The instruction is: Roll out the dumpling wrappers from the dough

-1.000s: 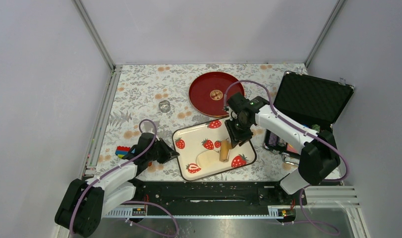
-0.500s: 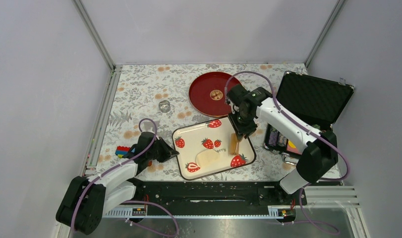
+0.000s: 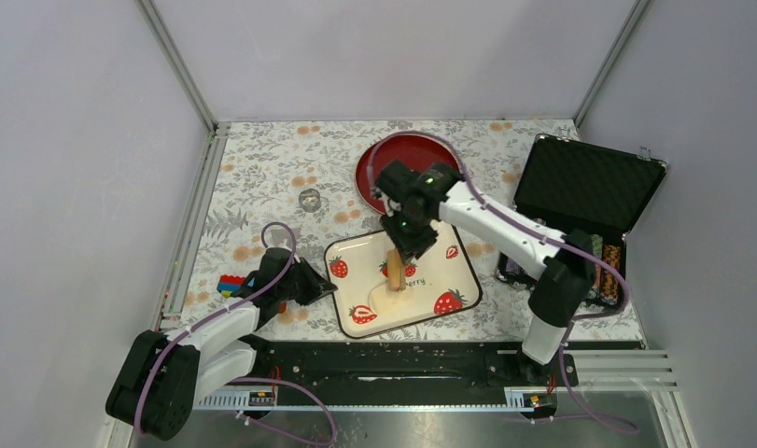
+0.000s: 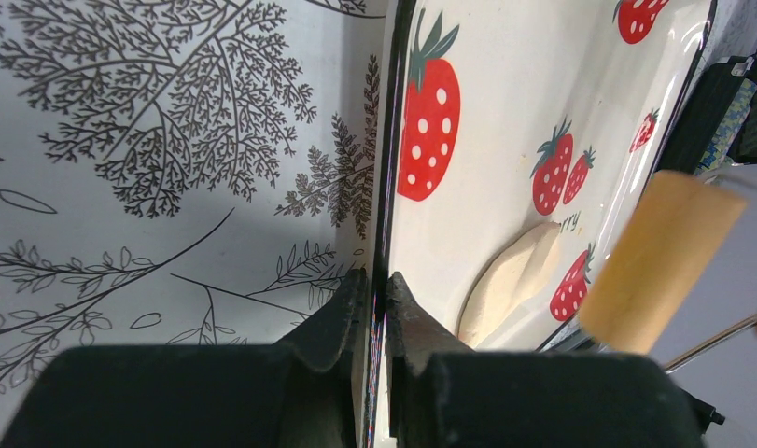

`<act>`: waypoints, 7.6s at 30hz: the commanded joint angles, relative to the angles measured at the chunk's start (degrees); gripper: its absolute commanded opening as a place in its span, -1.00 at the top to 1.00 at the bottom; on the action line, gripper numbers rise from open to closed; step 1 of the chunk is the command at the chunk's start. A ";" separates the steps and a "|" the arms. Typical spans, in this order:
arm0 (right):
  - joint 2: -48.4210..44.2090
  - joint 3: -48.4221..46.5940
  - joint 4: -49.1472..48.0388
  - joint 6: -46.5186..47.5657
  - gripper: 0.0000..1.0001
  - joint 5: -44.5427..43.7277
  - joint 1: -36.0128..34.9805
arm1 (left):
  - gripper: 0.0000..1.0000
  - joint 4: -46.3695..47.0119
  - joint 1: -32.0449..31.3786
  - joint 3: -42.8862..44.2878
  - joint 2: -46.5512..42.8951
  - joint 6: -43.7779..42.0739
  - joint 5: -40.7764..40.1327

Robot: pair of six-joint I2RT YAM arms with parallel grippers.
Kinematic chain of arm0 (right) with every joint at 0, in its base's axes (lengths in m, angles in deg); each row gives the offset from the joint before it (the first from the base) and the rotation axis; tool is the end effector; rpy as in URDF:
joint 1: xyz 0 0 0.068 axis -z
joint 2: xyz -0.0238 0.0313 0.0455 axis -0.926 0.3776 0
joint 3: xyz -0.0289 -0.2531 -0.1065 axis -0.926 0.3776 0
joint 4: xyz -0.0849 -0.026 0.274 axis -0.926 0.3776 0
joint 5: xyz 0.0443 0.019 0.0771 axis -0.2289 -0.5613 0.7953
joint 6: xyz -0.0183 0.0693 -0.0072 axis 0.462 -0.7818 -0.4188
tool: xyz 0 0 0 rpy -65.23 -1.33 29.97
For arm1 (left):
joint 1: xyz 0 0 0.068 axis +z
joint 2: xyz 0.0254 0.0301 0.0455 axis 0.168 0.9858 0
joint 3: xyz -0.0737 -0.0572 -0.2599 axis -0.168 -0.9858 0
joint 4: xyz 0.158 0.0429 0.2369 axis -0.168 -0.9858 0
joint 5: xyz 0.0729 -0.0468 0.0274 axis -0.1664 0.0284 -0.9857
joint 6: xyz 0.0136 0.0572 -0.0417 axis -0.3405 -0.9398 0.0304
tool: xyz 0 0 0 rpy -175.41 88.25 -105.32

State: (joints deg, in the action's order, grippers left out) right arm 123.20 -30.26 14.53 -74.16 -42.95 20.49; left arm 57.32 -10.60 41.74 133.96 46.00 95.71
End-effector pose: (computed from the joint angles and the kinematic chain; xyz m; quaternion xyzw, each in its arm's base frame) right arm 0.2598 0.2870 0.2935 -0.3072 0.9355 0.1097 0.1359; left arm 0.1829 -0.0851 0.0895 -0.2265 0.8866 -0.3369 0.2215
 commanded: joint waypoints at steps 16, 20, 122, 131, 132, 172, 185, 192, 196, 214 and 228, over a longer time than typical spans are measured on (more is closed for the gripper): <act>8.17 -1.92 -4.61 -4.23 1.00 0.70 -12.27 | 1.00 1.97 0.59 1.94 0.89 -0.18 -2.53; 8.64 0.69 -5.42 -3.70 1.00 -1.46 -12.90 | 1.00 2.05 0.58 1.94 0.75 -0.23 -2.48; -11.08 32.35 -22.20 -52.88 1.00 -4.95 -11.99 | 1.00 2.66 0.79 1.43 0.50 0.03 -2.34; -13.28 40.81 -24.01 -57.47 1.00 0.13 -12.01 | 1.00 3.01 1.05 1.23 0.49 0.04 -2.16; -13.51 42.19 -24.50 -58.01 1.00 0.89 -11.97 | 1.00 3.02 1.03 1.23 0.45 0.10 -2.17; -12.33 51.91 -30.18 -60.71 1.00 3.50 -9.75 | 1.00 3.11 1.18 1.04 0.05 0.18 -2.12; -8.19 35.00 -25.14 -50.22 1.00 -2.18 -9.71 | 1.00 3.27 1.22 0.80 -0.21 0.26 -2.07; -10.66 20.97 -18.99 -44.80 1.00 -7.67 -9.66 | 1.00 3.41 1.29 0.79 -0.08 0.19 -1.88; -14.58 19.40 -17.42 -44.75 1.00 -9.18 -9.08 | 1.00 3.45 1.39 0.71 -0.10 0.22 -1.86; -19.18 30.52 -17.53 -47.78 1.00 -5.45 -6.63 | 1.00 3.51 1.46 0.71 -0.03 0.18 -1.69; -16.38 30.34 -20.53 -47.54 1.00 -1.25 -6.67 | 1.00 3.59 1.46 0.80 0.14 0.11 -1.65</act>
State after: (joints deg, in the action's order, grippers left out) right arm 105.56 1.32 -4.56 -121.54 -46.73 13.60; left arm 58.39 -9.57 41.98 134.55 45.37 94.97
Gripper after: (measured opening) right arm 0.392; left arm 0.080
